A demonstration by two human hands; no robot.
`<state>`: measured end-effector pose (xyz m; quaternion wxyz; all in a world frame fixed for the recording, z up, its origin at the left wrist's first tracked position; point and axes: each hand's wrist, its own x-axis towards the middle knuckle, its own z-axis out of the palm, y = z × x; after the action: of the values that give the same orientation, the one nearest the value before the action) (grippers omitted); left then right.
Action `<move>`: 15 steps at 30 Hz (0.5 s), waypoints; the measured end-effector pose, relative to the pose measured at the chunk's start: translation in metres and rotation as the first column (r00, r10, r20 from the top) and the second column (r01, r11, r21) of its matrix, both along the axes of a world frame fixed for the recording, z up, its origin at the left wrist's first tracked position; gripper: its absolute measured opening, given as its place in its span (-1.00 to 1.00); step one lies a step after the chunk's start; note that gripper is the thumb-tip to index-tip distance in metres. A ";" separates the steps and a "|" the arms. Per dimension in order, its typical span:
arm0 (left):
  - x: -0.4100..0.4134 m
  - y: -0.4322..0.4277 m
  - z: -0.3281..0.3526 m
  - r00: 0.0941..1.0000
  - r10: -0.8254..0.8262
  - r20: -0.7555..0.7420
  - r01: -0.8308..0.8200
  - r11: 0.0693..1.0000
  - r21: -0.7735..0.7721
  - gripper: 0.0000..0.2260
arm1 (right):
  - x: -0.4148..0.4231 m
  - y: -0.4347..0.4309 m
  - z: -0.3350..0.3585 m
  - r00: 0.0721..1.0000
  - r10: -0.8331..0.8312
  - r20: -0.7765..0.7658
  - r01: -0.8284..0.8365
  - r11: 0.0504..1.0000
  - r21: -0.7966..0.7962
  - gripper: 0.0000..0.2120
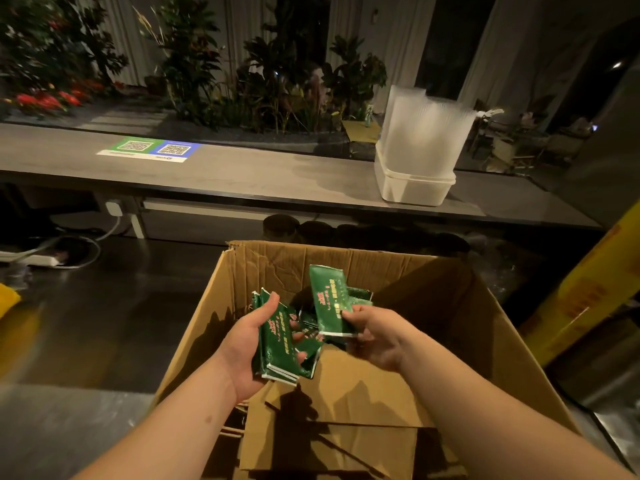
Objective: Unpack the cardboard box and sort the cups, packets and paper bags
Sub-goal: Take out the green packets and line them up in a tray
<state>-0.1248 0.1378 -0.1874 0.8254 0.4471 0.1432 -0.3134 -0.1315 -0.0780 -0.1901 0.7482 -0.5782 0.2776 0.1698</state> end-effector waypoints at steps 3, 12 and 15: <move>-0.001 0.003 0.001 0.999 -0.032 0.006 0.032 0.999 0.008 -0.53 | -0.011 0.038 0.001 0.990 0.139 -0.038 -0.139 0.990 -0.006 -0.93; 0.000 0.004 -0.001 0.997 0.065 -0.037 -0.064 0.997 0.037 -0.65 | 0.039 0.009 -0.027 0.934 0.357 0.016 -0.146 0.423 -0.894 -0.57; 0.000 0.003 0.000 0.995 0.085 -0.058 -0.084 0.996 0.024 -0.62 | 0.055 -0.033 -0.063 0.980 0.196 -0.029 -0.088 0.299 -0.950 -0.59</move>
<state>-0.1250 0.1409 -0.1871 0.8285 0.4402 0.1897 -0.2896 -0.0764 -0.1114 -0.2531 0.2614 -0.9355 0.2373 0.0135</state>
